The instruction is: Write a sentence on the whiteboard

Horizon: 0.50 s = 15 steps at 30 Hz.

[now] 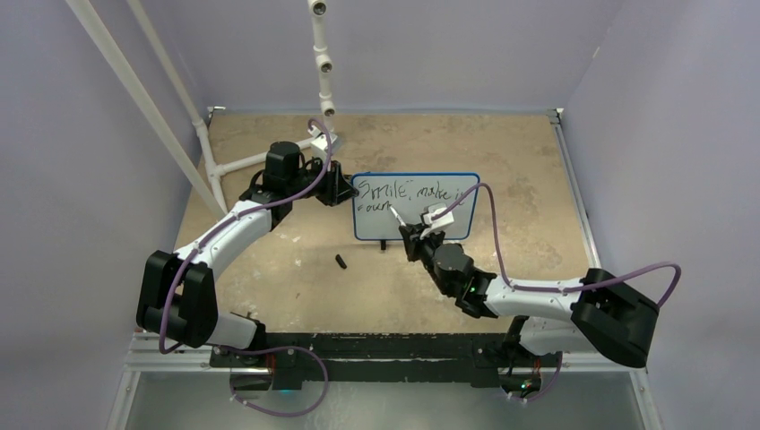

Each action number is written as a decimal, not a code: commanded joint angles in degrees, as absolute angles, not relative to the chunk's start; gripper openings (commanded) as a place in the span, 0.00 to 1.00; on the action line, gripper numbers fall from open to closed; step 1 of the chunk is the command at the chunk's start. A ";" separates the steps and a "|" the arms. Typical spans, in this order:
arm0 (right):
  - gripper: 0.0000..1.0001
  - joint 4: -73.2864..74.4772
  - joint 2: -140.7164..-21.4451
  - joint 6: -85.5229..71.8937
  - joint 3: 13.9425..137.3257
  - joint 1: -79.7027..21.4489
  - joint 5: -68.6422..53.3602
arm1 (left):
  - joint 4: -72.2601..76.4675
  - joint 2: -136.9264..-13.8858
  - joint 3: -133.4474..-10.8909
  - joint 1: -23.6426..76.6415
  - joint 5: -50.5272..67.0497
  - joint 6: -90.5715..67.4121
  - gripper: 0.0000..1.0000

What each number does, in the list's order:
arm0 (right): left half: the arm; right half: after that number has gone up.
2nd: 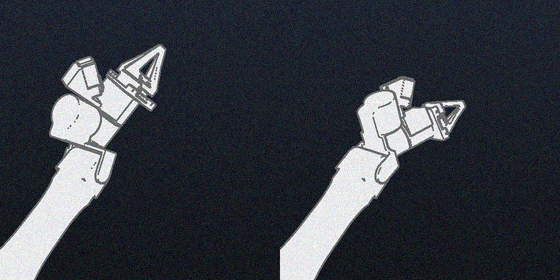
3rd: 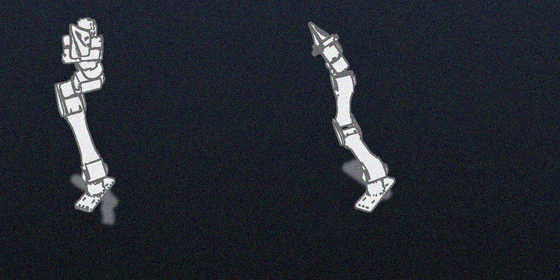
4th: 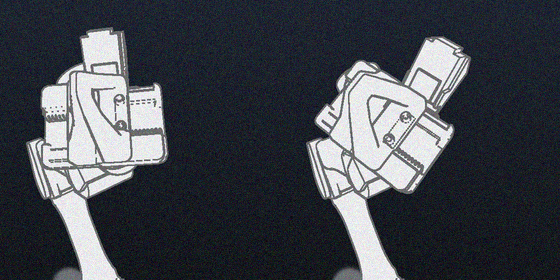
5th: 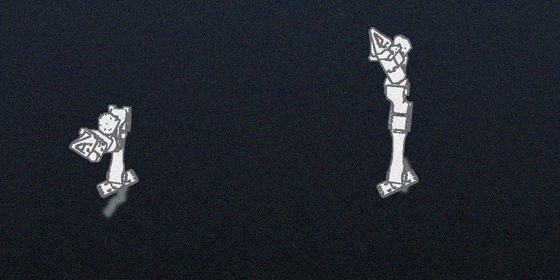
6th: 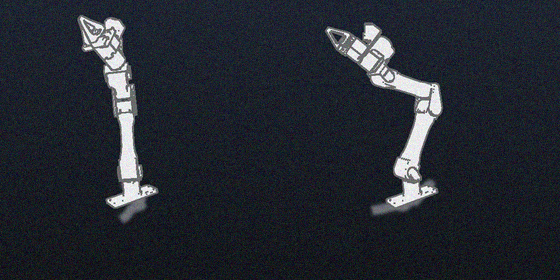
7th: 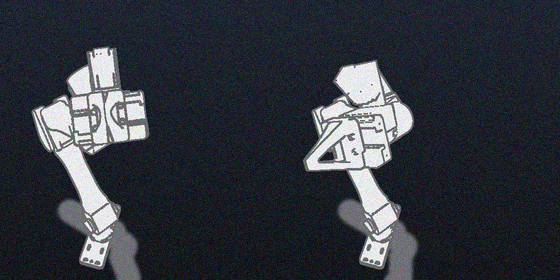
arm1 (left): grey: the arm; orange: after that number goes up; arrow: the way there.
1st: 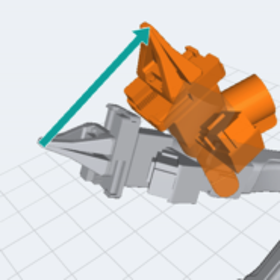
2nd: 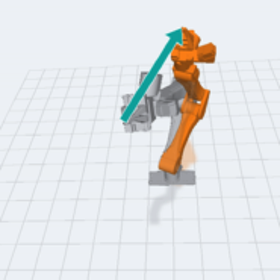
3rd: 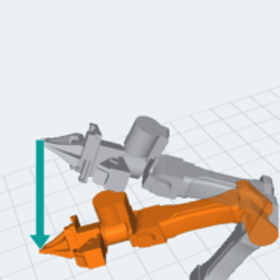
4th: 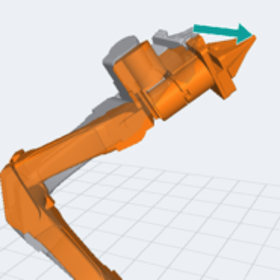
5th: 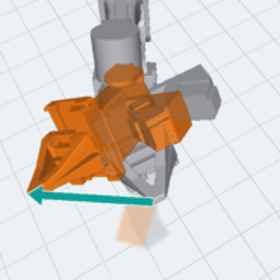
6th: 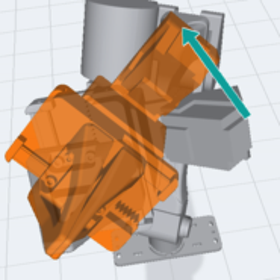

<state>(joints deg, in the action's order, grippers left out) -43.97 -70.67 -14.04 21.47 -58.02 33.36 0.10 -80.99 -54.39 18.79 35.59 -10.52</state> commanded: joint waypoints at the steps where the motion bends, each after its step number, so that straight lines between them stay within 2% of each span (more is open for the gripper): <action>1: 0.00 -45.23 -71.45 -13.48 24.24 -58.10 34.76 | 1.94 -80.33 -53.80 19.25 37.08 -11.06 0.20; 15: 0.00 -39.38 -67.12 -17.65 21.99 -58.10 40.35 | 1.93 -80.33 -53.80 19.25 37.00 -10.99 0.20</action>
